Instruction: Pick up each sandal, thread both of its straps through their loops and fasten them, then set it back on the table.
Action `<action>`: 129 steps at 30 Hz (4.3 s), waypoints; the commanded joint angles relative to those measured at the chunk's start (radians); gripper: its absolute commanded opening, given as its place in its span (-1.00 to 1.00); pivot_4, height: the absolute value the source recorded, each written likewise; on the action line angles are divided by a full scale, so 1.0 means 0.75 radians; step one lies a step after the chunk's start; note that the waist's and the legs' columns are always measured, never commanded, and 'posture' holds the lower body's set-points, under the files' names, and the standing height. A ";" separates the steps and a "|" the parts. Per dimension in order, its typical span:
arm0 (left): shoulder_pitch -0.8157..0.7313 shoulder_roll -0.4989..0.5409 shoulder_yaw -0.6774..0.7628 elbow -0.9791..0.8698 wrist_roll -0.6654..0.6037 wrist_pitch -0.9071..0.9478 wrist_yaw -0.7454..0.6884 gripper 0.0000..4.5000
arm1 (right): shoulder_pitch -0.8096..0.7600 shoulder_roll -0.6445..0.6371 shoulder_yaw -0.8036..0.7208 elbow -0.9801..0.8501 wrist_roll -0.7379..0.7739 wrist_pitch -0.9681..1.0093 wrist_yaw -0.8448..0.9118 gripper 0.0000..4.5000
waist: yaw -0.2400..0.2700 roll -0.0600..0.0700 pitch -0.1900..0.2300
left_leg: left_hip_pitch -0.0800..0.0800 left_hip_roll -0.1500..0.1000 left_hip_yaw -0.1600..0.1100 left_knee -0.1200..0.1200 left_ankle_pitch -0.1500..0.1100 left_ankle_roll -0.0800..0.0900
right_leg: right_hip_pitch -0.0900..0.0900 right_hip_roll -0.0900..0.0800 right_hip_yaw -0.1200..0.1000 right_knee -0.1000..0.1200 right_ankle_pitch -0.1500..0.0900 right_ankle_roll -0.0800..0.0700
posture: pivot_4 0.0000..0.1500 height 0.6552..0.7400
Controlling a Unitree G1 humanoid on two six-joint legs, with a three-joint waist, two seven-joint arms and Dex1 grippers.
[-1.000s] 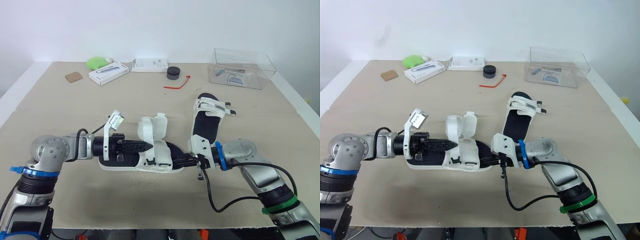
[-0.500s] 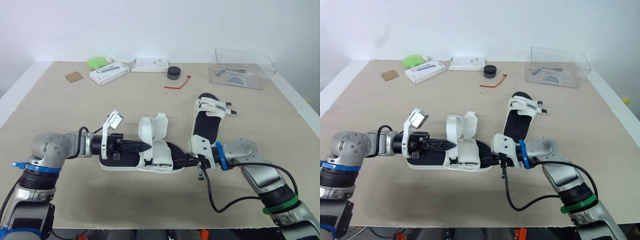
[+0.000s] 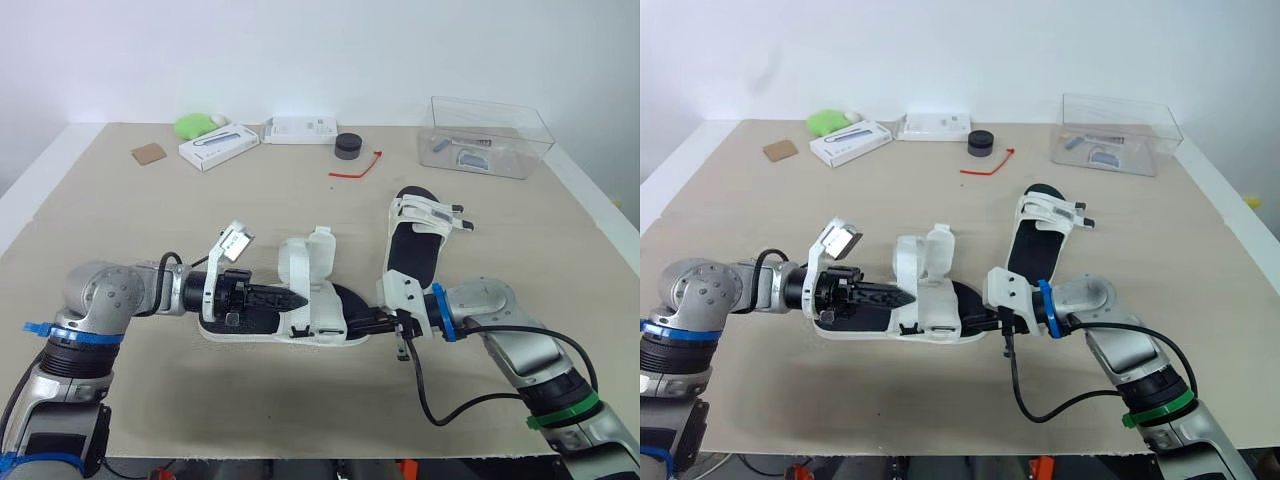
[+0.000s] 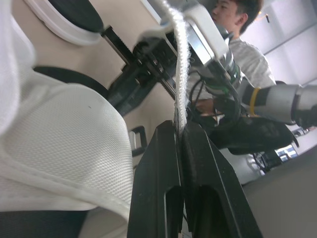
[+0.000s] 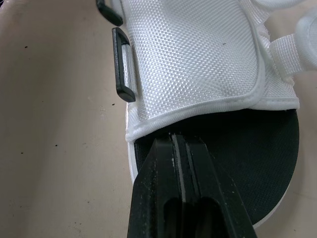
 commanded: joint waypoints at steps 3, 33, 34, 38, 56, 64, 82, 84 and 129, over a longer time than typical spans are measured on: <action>-0.011 -0.010 0.018 0.009 0.047 -0.037 0.001 -0.96 | -0.004 -0.026 -0.002 -0.008 -0.026 0.009 -0.003 -1.00 | 0.000 0.000 0.000 | 0.000 0.000 0.000 0.000 0.000 0.000 | 0.000 0.000 0.000 0.000 0.000 0.000 | 1.00 1.00; 0.086 0.015 -0.060 -0.124 0.164 -0.113 -0.088 -0.96 | 0.007 -0.017 0.011 -0.024 -0.027 0.015 -0.005 -1.00 | 0.000 0.000 0.000 | 0.000 0.000 0.000 -0.001 0.000 0.000 | 0.000 0.000 0.000 0.000 -0.001 0.000 | 1.00 1.00; 0.089 0.016 -0.070 -0.124 0.186 -0.131 -0.085 -0.96 | 0.007 -0.018 0.011 -0.024 -0.026 0.016 -0.004 -1.00 | 0.000 0.000 0.000 | 0.000 0.000 0.000 -0.001 0.000 0.000 | 0.000 0.000 0.000 0.000 -0.001 0.000 | 1.00 1.00; 0.108 0.036 -0.116 -0.160 0.247 -0.194 -0.112 -0.96 | 0.004 -0.020 0.013 -0.021 -0.026 0.015 0.002 -1.00 | 0.000 0.000 0.000 | 0.000 0.000 0.000 -0.001 0.000 0.000 | 0.000 0.000 0.000 0.000 -0.001 0.000 | 1.00 1.00; -0.066 -0.034 -0.004 -0.006 0.277 -0.294 -0.060 -0.06 | -0.004 -0.022 0.014 -0.013 -0.041 0.002 0.011 -1.00 | 0.000 0.000 0.000 | 0.000 0.000 0.000 -0.001 0.000 0.000 | 0.000 0.000 0.000 0.000 -0.001 0.000 | 1.00 1.00; -0.027 -0.038 -0.044 -0.040 0.311 -0.349 -0.115 -0.43 | -0.004 -0.024 0.015 -0.012 -0.044 -0.002 0.014 -1.00 | 0.000 0.000 0.000 | 0.000 0.000 0.000 -0.001 0.000 0.000 | 0.000 0.000 0.000 -0.001 -0.001 0.001 | 1.00 1.00; 0.130 0.061 -0.057 -0.269 0.223 -0.260 -0.153 -0.43 | -0.007 -0.027 0.022 -0.014 -0.041 -0.002 0.023 -1.00 | 0.000 0.000 0.000 | 0.000 0.000 -0.001 -0.002 0.000 0.000 | 0.000 0.000 -0.001 -0.001 -0.001 0.000 | 1.00 1.00; 0.132 0.118 -0.067 -0.312 0.257 -0.312 -0.199 0.02 | -0.005 -0.029 0.023 -0.017 -0.040 -0.001 0.025 -1.00 | 0.000 0.000 0.000 | 0.000 0.000 -0.001 -0.002 0.000 0.000 | 0.000 0.000 -0.001 -0.001 -0.001 0.000 | 1.00 1.00; 0.613 0.065 -0.048 -0.527 0.188 -0.352 0.014 -0.96 | 0.006 -0.047 0.023 -0.035 -0.030 0.021 0.034 -1.00 | -0.003 -0.002 0.000 | 0.003 0.006 -0.001 -0.004 -0.003 -0.003 | 0.000 0.004 -0.002 0.000 -0.006 -0.006 | 1.00 1.00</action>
